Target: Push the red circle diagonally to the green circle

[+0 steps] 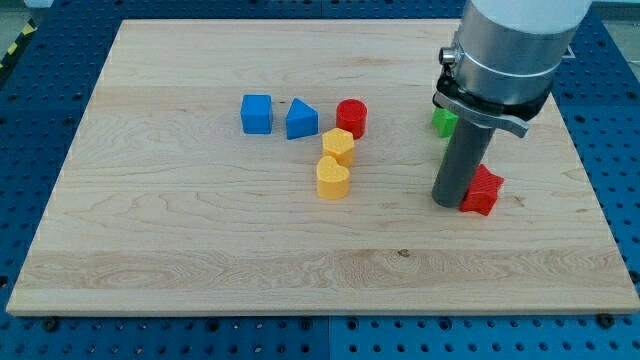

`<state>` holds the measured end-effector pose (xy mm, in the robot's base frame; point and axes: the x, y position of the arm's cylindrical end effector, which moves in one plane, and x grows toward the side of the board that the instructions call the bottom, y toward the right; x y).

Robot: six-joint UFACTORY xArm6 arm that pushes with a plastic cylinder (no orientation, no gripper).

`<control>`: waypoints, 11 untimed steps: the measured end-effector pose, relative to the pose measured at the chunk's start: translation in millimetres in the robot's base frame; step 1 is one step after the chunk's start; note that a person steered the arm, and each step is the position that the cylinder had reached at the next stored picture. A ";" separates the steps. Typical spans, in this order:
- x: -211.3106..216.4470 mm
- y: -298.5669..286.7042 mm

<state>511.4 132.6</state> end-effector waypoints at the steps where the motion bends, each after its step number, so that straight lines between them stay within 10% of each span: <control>1: -0.7 -31.1; 11: -166.1 -181.1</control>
